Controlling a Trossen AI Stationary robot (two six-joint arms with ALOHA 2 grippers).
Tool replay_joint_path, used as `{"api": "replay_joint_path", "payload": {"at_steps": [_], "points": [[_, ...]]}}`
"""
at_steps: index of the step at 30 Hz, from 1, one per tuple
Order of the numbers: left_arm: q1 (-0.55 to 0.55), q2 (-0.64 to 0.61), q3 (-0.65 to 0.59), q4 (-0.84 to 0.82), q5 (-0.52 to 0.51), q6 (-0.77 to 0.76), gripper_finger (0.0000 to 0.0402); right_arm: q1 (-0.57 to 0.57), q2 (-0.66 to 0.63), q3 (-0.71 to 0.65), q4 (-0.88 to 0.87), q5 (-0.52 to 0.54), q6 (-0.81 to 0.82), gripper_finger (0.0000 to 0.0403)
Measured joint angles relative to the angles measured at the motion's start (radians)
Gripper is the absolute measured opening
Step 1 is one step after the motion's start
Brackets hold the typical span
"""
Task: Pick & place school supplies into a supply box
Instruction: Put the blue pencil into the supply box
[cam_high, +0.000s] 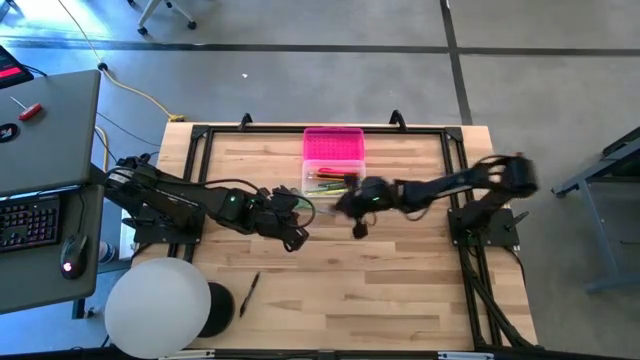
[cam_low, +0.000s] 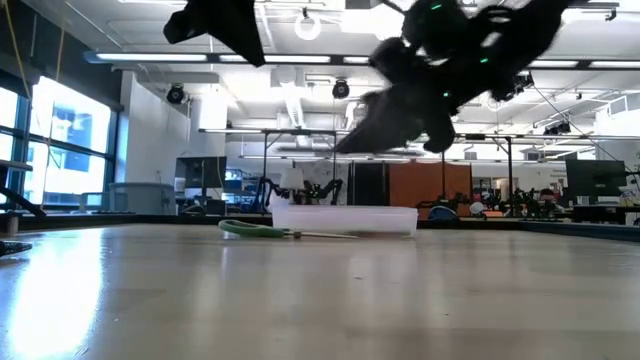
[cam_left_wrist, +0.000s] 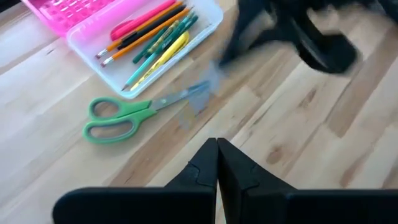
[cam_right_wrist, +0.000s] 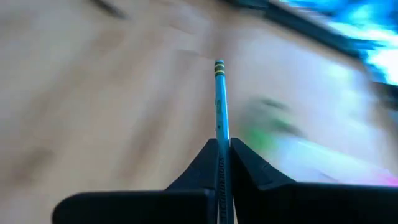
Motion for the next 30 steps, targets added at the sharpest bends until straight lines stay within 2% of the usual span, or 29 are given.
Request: {"api": "replay_joint_path", "payload": {"at_steps": [3,5,8,11,13,21,30], "points": [[0.000,0.000,0.000,0.044,-0.002,0.004,0.0035,-0.050,-0.124,-0.105,0.047,0.221,0.008,0.0004],[0.000,0.000,0.000,0.085,-0.007,0.023,0.0033,-0.100,-0.166,-0.164,0.110,0.276,0.034,0.0005],[0.001,0.000,0.000,0.149,-0.008,0.065,0.0032,-0.181,-0.169,-0.205,0.199,0.197,0.081,0.0003],[0.001,0.000,0.000,0.207,0.004,0.098,0.0032,-0.239,-0.111,-0.203,0.244,0.128,0.149,0.0003],[0.001,0.000,0.000,0.236,0.017,0.118,0.0031,-0.261,-0.053,-0.185,0.234,0.121,0.177,0.0003],[0.001,0.000,0.000,0.254,0.025,0.180,0.0031,-0.261,0.145,-0.055,0.218,0.058,0.159,0.0004],[0.001,0.000,0.000,0.247,0.029,0.188,0.0031,-0.262,0.202,0.061,0.122,0.069,0.160,0.0008]]}}
